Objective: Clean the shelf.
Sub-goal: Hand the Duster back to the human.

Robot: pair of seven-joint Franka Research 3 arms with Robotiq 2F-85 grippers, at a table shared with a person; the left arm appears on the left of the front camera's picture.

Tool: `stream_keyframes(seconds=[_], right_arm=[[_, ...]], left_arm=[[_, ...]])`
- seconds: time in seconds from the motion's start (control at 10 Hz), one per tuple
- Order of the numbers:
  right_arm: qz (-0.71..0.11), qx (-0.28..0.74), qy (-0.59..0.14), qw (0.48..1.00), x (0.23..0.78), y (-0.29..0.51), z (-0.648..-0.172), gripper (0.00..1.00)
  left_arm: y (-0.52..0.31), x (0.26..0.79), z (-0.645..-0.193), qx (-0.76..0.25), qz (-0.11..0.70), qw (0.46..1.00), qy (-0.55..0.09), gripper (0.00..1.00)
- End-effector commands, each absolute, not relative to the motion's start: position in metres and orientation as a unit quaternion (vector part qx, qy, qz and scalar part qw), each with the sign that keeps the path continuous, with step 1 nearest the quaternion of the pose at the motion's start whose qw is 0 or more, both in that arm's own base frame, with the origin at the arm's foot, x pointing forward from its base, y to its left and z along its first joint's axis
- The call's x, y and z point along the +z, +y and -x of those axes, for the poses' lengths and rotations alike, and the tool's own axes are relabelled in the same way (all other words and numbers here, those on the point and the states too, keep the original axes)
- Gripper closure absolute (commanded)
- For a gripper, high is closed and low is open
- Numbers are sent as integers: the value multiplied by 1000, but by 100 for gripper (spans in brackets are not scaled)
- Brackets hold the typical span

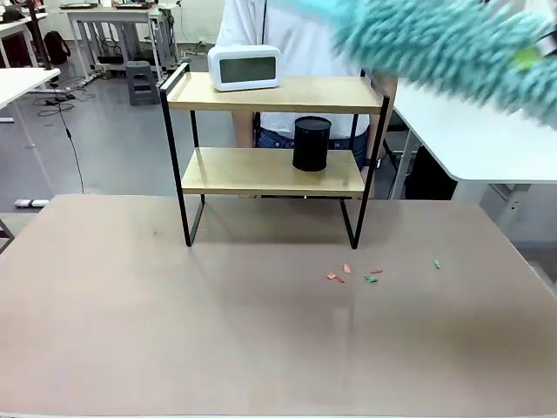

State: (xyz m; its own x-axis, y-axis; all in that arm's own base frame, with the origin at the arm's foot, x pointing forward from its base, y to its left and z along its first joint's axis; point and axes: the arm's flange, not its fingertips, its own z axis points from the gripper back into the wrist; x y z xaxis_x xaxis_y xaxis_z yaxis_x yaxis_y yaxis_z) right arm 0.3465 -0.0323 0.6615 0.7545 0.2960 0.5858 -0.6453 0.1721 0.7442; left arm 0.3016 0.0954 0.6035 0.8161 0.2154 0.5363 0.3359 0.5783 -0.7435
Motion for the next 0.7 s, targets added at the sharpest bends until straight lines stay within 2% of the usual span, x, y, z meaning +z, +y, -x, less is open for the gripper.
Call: stream_keyframes(seconds=[0.0, 0.1, 0.2, 0.3, 0.4, 0.6], right_arm=[[-593, 22, -341, 729, 649, -94, -328, 100], [-579, -76, -343, 735, 621, -120, -326, 100], [-514, -173, -326, 775, 590, -129, -330, 100], [-495, -205, -285, 795, 558, -124, -343, 100], [-445, -260, -264, 815, 535, -119, -360, 100], [-396, -312, -218, 835, 496, -110, -393, 100]], left_arm=[[48, 576, -318, 55, 436, 821, -365, 0], [43, 567, -325, 56, 430, 829, -354, 0], [37, 560, -333, 59, 421, 837, -346, 0], [29, 555, -342, 46, 421, 845, -326, 0], [59, 560, -324, 63, 419, 834, -354, 0], [59, 560, -324, 63, 419, 834, -354, 0]])
